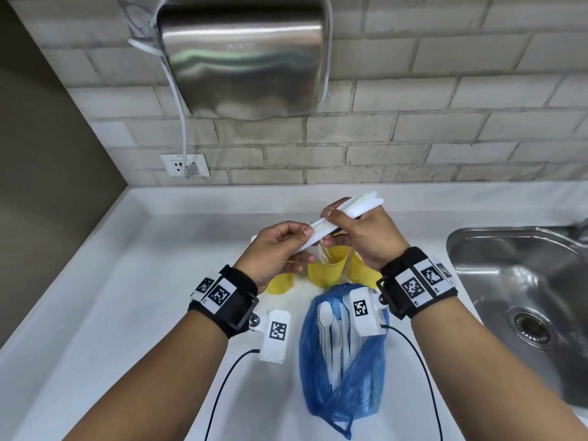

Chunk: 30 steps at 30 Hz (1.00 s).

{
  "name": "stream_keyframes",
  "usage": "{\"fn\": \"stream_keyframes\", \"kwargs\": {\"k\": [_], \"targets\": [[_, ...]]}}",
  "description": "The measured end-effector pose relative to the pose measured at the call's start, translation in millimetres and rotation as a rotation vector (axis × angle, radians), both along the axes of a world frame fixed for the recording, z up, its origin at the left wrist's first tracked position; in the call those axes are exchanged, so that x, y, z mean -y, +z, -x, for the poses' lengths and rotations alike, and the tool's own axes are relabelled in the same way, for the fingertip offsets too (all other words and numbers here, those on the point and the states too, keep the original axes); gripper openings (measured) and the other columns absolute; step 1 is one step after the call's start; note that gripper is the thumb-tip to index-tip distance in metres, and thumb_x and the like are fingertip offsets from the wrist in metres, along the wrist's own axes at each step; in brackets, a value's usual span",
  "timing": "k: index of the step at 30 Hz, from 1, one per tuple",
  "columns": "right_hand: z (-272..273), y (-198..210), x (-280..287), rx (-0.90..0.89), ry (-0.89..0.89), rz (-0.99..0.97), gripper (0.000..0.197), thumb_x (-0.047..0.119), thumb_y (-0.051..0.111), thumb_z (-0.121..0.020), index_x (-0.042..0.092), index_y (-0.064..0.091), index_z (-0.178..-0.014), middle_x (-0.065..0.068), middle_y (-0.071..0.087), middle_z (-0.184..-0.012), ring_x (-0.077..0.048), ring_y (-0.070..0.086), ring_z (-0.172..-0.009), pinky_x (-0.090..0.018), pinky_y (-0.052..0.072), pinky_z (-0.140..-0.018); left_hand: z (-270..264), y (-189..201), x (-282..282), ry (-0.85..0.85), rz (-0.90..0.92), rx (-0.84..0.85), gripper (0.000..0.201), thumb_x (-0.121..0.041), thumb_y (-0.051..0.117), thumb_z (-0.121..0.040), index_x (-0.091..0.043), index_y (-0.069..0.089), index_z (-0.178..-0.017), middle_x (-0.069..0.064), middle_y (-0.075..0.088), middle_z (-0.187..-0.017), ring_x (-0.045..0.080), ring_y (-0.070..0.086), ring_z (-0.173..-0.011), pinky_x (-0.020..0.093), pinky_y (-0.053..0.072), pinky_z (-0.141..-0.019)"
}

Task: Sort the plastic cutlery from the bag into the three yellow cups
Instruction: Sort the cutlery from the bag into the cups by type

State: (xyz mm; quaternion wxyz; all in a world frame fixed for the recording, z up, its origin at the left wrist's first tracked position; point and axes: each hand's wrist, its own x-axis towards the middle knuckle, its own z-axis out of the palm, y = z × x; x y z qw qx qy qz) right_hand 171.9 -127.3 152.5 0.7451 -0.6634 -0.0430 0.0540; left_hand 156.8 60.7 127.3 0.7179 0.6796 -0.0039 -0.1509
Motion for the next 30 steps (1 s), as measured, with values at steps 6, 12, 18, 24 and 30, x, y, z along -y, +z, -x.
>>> {"fn": "stream_keyframes", "kwargs": {"k": [6,12,18,24,30], "targets": [[-12.9,-9.5,47.1,0.033,-0.25,0.117,0.01,0.003,0.075,-0.09,-0.005,0.07,-0.092,-0.018,0.073,-0.08,-0.036,0.075,-0.073,-0.038,0.065,-0.064,0.1,-25.4,1.2,0.107,-0.433,0.187,0.006,-0.019,0.062,-0.093,-0.021,0.067,-0.096,-0.001,0.071,-0.081,0.018,0.067,-0.055,0.027,0.048,-0.051],[-19.1,-23.5,47.5,0.105,-0.324,0.461,0.011,0.012,0.077,-0.088,0.011,0.071,-0.079,-0.012,0.076,-0.072,-0.023,0.076,-0.062,-0.027,0.059,-0.054,2.7,-50.5,27.1,-0.159,-0.917,0.483,0.021,-0.034,0.058,-0.094,-0.033,0.068,-0.112,-0.003,0.074,-0.079,0.014,0.07,-0.071,0.032,0.058,-0.072],[-32.1,-38.9,26.3,0.176,-0.266,0.732,0.014,0.022,0.076,-0.087,0.016,0.069,-0.076,-0.004,0.074,-0.073,-0.021,0.074,-0.065,-0.029,0.058,-0.064,-13.5,-67.6,50.3,-0.296,-1.18,0.488,0.043,-0.034,0.055,-0.097,-0.024,0.056,-0.139,0.015,0.064,-0.127,0.033,0.06,-0.116,0.038,0.053,-0.092],[-35.5,-51.7,14.5,0.173,-0.213,0.814,0.014,0.028,0.074,-0.083,0.016,0.07,-0.078,-0.002,0.073,-0.071,-0.021,0.072,-0.069,-0.037,0.06,-0.074,-19.6,-69.2,46.7,-0.242,-1.195,0.453,0.018,-0.029,0.054,-0.097,-0.018,0.068,-0.093,0.013,0.067,-0.093,0.034,0.064,-0.083,0.04,0.056,-0.074],[-31.9,-59.2,7.1,0.169,-0.202,0.914,0.027,0.022,0.073,-0.088,0.017,0.057,-0.068,-0.001,0.065,-0.067,-0.024,0.066,-0.069,-0.027,0.046,-0.065,-15.8,-73.1,39.0,-0.24,-1.183,0.468,0.019,-0.028,0.054,-0.097,-0.018,0.071,-0.095,0.011,0.068,-0.093,0.031,0.063,-0.083,0.039,0.056,-0.075]]}}
